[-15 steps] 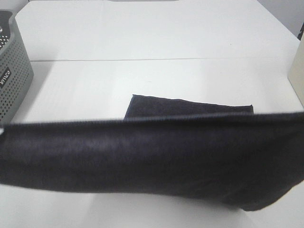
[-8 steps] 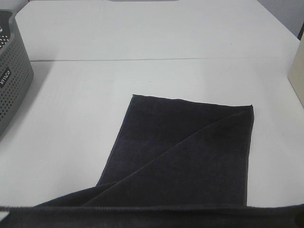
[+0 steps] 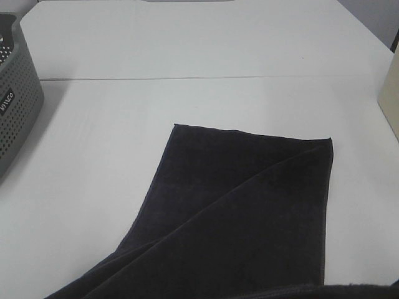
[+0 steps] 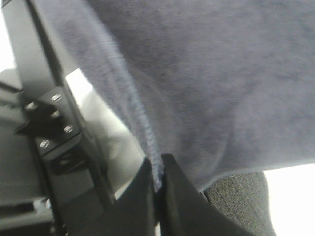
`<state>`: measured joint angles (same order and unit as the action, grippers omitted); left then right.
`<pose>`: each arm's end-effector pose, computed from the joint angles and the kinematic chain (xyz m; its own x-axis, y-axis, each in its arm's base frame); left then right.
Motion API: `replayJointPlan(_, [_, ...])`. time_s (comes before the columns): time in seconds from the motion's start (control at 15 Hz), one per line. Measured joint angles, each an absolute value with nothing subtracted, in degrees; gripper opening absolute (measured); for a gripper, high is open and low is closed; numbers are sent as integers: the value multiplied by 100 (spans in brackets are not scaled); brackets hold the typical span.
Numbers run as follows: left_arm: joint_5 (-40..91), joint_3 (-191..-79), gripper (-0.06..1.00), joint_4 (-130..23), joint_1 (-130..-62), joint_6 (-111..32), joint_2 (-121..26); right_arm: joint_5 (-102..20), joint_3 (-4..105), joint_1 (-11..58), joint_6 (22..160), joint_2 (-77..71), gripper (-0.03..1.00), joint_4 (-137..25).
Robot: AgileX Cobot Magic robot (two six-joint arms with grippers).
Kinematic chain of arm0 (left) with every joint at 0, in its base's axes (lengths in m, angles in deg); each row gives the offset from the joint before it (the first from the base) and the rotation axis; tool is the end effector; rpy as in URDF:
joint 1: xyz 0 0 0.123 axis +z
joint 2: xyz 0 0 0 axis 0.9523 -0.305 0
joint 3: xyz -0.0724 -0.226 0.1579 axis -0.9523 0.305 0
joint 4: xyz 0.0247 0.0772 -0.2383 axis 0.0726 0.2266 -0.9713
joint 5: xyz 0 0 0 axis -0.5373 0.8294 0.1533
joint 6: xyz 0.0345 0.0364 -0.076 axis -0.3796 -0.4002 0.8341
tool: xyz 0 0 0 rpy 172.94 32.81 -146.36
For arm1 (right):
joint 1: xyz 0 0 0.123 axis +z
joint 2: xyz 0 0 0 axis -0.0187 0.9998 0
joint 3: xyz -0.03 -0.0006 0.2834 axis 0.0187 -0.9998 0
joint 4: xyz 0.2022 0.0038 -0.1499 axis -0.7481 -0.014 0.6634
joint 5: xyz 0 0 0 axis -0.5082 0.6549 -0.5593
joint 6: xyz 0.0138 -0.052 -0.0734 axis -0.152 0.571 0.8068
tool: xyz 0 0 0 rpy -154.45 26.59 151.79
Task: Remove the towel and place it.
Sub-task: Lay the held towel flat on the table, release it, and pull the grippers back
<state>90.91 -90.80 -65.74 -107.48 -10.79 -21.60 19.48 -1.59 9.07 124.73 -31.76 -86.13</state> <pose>0.0701 -0.0945 0.2682 -0.8292 0.5025 -0.2447 0.5582 0.7227 -0.4076 0.0825 0.0678 0.2478 -0.5304 -0.6467 -0.5481 -0.8428 0.4717 0.2591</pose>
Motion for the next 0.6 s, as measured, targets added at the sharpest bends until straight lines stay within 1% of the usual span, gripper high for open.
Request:
replayJointPlan(0.07, [9091, -9080, 0, -6597, -10817, -1079, -2160, 1948, -159, 1388, 12473, -3176, 1, -8613])
replayJointPlan(0.27, [9109, -9080, 0, -6837, -10874, -1349, -2160, 1948, -159, 3147, 12359, -3176, 1, -8607])
replayJointPlan(0.4, [9109, -9080, 0, -6900, -10874, -1698, -2160, 1954, -159, 4064, 11952, -3176, 1, -8389])
replayJointPlan(0.47, [9114, -9080, 0, -6992, -10874, -1933, -2160, 1954, -159, 4356, 11683, -3176, 1, -8223])
replayJointPlan(0.6, [9114, -9080, 0, -7129, -10874, -2649, -2160, 1954, -176, 4545, 11351, -3176, 1, -8057])
